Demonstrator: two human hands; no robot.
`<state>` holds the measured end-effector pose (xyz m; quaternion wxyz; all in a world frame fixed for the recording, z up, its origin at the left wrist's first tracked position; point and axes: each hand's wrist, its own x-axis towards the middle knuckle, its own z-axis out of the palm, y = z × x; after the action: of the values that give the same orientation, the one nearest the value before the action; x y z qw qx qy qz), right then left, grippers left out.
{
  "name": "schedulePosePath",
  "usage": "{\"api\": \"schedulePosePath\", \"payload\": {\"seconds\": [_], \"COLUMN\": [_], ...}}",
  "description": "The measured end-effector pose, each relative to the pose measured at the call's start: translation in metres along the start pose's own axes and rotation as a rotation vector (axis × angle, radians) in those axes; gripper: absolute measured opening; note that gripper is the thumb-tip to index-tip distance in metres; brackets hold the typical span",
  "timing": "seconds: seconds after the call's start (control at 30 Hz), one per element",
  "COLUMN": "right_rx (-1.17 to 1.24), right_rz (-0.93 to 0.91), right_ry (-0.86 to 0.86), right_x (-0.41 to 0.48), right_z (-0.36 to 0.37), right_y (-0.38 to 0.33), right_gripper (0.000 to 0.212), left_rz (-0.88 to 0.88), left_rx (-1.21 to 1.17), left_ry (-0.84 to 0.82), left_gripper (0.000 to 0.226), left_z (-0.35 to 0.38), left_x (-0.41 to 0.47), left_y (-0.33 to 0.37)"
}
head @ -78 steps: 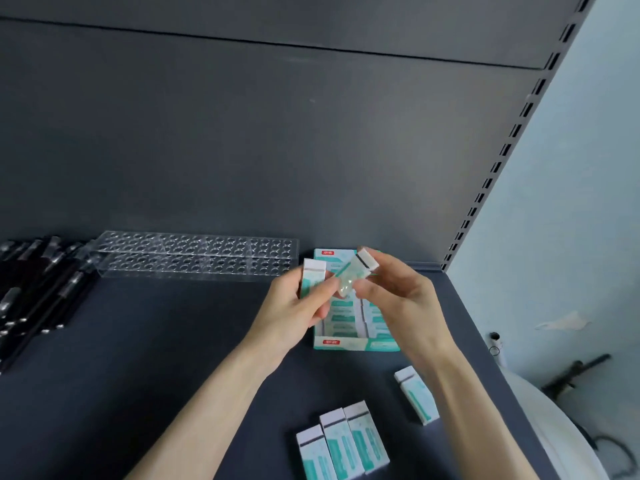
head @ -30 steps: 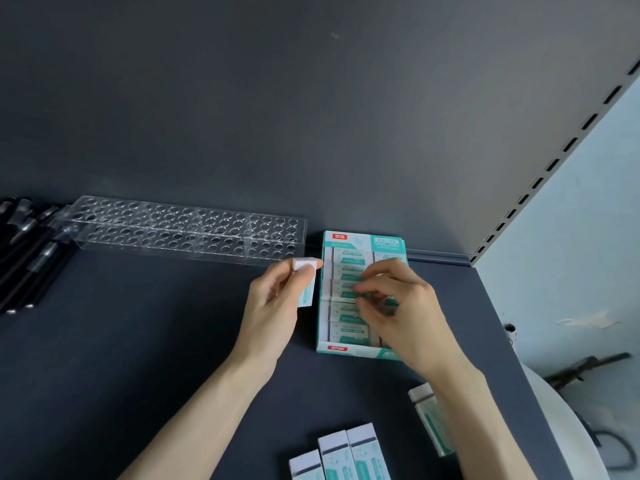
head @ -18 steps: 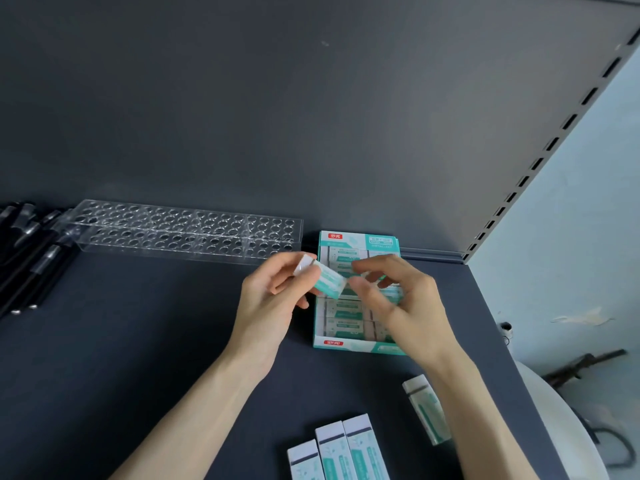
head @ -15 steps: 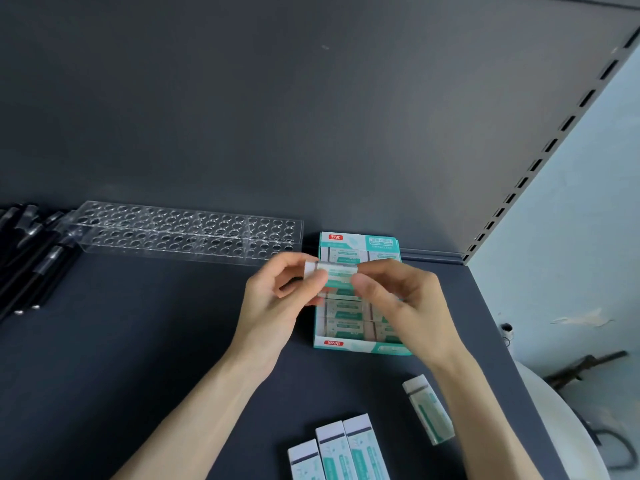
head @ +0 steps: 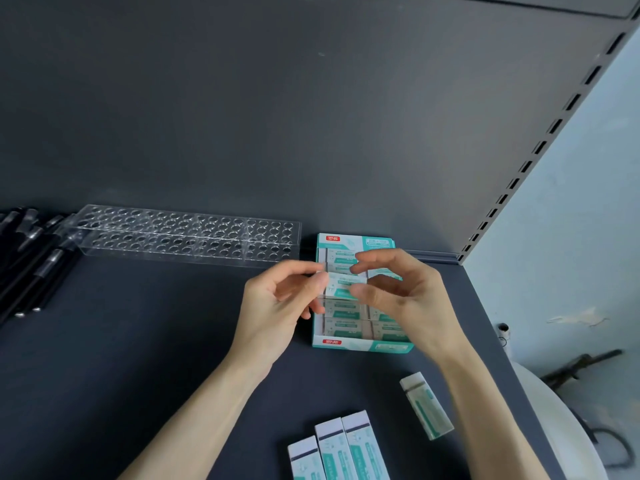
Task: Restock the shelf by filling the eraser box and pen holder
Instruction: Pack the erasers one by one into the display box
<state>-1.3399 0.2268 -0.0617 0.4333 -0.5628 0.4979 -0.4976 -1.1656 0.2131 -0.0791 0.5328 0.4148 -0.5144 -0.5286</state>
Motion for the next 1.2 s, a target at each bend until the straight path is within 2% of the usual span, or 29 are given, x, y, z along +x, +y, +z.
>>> {"api": "schedulePosePath", "payload": {"seconds": [0.1,0.17,0.23,0.3,0.4,0.5,0.63,0.97,1.2], "right_rx": [-0.013,-0.054,-0.096,-0.163,-0.383,-0.486,-0.585,-0.756,-0.76], "right_rz": [-0.006,-0.075,-0.097,-0.092,-0.094,-0.104,-0.097,-0.186,-0.129], "right_ry": [-0.074,-0.082,-0.031,0.058,0.14,0.159,0.178,0.183,0.183], "right_x": [-0.001,-0.001,-0.001,-0.002,-0.005,-0.008,-0.01,-0.006,-0.005], "right_z": [-0.001,-0.003,-0.01,-0.021,-0.033,-0.034,-0.038,-0.031,-0.03], "right_y": [0.0,-0.001,-0.001,0.0,0.008,0.017,0.021,0.031,0.031], "right_gripper": [0.028,0.024,0.02,0.023,0.027,0.024,0.015,0.011,0.01], "left_rz": [-0.005,0.013,0.047,0.044,-0.064,0.005,0.055,0.029,-0.001], "left_rx": [0.046,0.105,0.309,0.519,0.63,0.716,0.738,0.712,0.708], "left_ry": [-0.005,-0.021,-0.032,-0.086,-0.236,-0.322,-0.322,-0.296,-0.293], "left_gripper": [0.002,0.008,0.026,0.053,0.087,0.075,0.07,0.075,0.09], "left_z": [0.001,0.002,0.0,-0.004,-0.003,0.002,0.002,0.002,0.001], "left_x": [0.0,-0.001,-0.002,-0.003,-0.008,-0.012,-0.013,-0.012,-0.01], "left_y": [-0.002,-0.005,-0.01,-0.011,-0.005,-0.002,-0.001,-0.005,-0.01]}}
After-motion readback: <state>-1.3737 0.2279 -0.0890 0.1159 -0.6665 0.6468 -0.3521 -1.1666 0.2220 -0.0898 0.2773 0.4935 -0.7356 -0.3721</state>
